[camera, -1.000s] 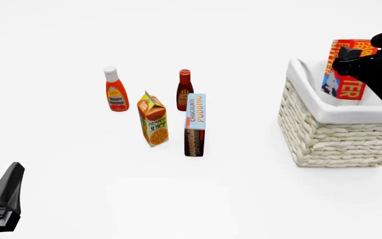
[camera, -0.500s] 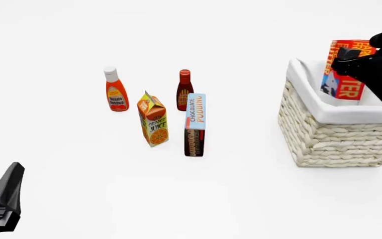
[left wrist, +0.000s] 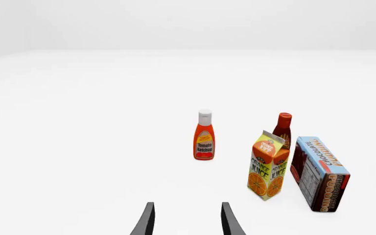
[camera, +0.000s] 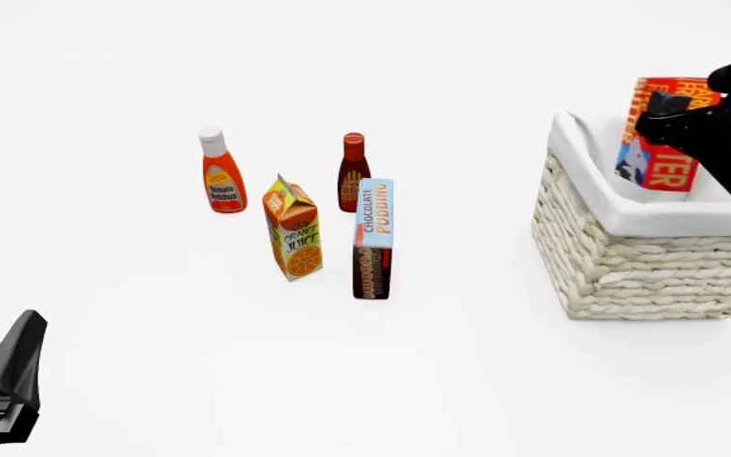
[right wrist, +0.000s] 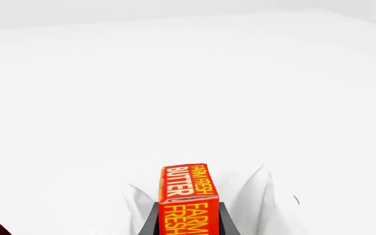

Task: Pick the butter and place it in the basket.

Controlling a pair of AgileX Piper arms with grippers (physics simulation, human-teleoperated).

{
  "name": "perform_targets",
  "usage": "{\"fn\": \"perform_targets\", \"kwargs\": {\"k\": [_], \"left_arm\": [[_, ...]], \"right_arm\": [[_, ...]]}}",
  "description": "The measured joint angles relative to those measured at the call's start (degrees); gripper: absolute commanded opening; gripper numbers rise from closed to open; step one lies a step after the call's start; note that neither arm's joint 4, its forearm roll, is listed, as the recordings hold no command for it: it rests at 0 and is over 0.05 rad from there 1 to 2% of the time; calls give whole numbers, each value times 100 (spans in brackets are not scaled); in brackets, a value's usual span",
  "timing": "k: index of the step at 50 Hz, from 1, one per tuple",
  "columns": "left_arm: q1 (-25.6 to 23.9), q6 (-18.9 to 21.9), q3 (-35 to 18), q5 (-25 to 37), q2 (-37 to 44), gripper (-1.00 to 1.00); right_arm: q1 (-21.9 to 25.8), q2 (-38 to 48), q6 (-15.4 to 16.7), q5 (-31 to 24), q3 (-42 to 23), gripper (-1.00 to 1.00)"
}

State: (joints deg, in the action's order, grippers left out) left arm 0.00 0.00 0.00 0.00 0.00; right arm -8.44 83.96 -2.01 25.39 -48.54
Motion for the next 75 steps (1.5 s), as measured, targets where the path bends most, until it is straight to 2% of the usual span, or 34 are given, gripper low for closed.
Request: {"fn": "perform_targets", "kwargs": {"k": [30,75], "left_arm": [[0,0,0,0,0,100],[0,0,0,0,0,100]], "right_arm": [[-177,202,12,-9,-108,-100],[-318,512,104,-381,-522,-100]]}}
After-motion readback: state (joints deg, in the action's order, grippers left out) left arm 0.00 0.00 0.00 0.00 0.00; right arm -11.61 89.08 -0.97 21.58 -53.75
